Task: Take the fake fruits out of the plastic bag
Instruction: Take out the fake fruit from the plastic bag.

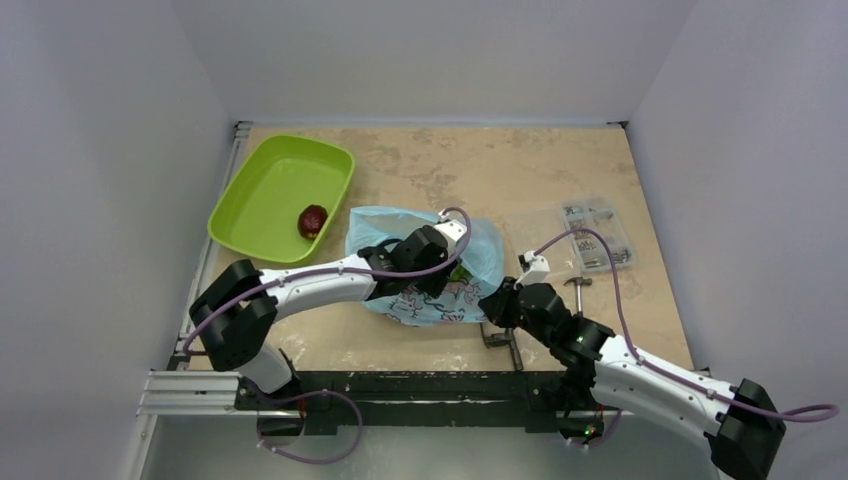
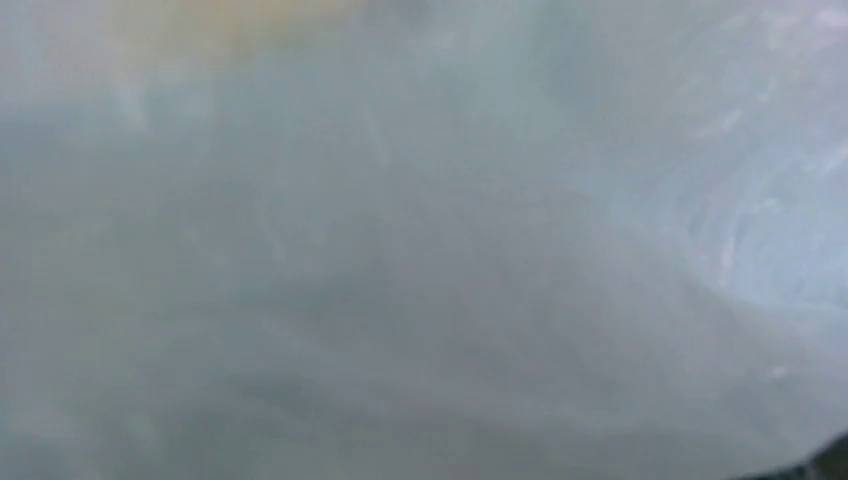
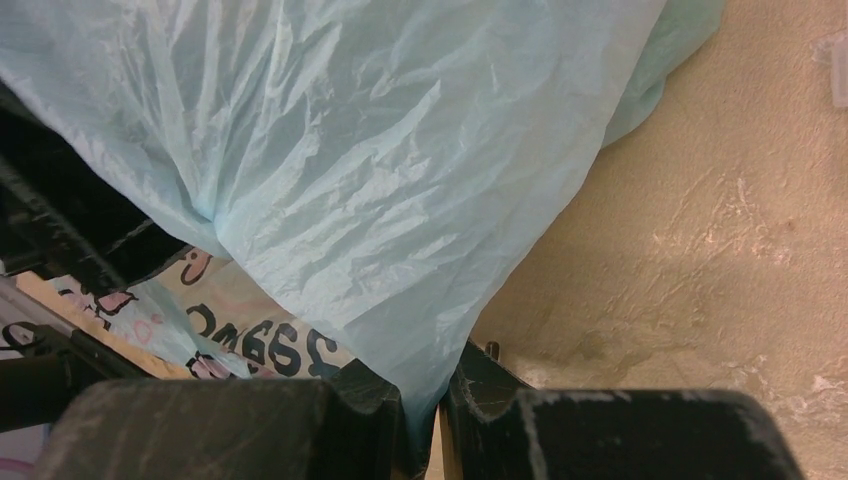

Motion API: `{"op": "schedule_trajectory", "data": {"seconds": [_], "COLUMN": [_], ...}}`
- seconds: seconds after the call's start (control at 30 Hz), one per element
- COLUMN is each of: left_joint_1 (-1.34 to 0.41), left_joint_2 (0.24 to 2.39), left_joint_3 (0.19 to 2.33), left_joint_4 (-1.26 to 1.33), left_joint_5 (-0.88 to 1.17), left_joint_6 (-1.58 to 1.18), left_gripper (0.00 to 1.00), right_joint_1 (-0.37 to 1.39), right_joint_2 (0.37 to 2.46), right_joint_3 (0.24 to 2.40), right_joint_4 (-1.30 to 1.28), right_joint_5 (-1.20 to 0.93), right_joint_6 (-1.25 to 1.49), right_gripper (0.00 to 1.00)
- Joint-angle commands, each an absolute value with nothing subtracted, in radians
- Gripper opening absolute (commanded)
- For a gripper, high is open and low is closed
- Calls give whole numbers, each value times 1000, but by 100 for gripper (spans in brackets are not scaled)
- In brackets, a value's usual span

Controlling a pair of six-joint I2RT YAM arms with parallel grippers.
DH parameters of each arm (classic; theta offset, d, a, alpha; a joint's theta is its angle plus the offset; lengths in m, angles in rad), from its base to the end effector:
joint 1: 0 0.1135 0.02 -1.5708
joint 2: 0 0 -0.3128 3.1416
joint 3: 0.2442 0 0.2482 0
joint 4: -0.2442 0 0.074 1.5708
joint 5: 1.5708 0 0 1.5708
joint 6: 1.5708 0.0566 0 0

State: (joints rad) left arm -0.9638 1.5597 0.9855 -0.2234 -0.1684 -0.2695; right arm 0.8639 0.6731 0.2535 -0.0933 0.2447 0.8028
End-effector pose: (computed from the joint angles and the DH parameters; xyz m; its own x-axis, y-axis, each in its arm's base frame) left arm 0.2029 -0.2755 0.2530 -0.5913 0.3913 -0.7052 0.6075 0.7912 -0.0703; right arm 0.0963 0.0916 0.2019 -0.6534 0.3095 -0.6908 -0.1880 0.8176 0.5442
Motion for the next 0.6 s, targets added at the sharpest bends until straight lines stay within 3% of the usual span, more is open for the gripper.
{"op": "schedule_trajectory", "data": {"seconds": [0.0,0.17,0.27,0.4,0.57], "left_joint_1": [-965,-960,-946,-904,-869], "left_joint_2": [1587,1610,1616,1625,1643], "left_joint_3": [1047,1060,1055,1034,1004], "left_joint_4": [-199,-275,-305,-332,-330], "left_joint_5": [-315,-474,-527,-499,-398], "left_joint_6": [-160,-144,-149,-183,-206], "left_gripper": [59,61,67,77,82], "right_joint_1": [867,867,867,867,867], "right_joint_2": [674,665,670,678,682], "right_joint_3": [254,250,251,253,253], "right_joint_4": [-77,-75,-71,-71,-65], "right_joint_5": [263,260,258,257,253], "right_joint_6": [795,794,792,790,789], "right_gripper": [11,11,11,11,11]}}
